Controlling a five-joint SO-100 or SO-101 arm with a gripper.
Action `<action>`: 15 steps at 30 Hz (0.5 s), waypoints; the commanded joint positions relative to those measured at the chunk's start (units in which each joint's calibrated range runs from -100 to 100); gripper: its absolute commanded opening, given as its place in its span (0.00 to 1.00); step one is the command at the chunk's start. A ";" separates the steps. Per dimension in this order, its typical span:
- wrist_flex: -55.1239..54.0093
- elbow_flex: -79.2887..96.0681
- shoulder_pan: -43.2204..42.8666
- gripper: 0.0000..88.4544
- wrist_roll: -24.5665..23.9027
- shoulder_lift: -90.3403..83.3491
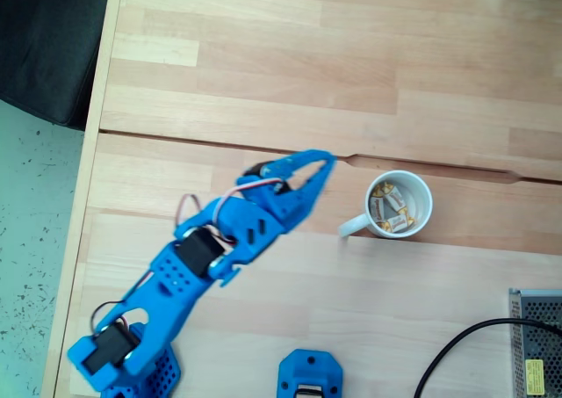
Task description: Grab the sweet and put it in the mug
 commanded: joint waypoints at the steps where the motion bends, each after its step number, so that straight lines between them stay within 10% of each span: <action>1: -0.12 8.61 -2.80 0.00 -0.78 -9.24; 15: -0.36 60.26 -13.26 0.00 -1.66 -38.93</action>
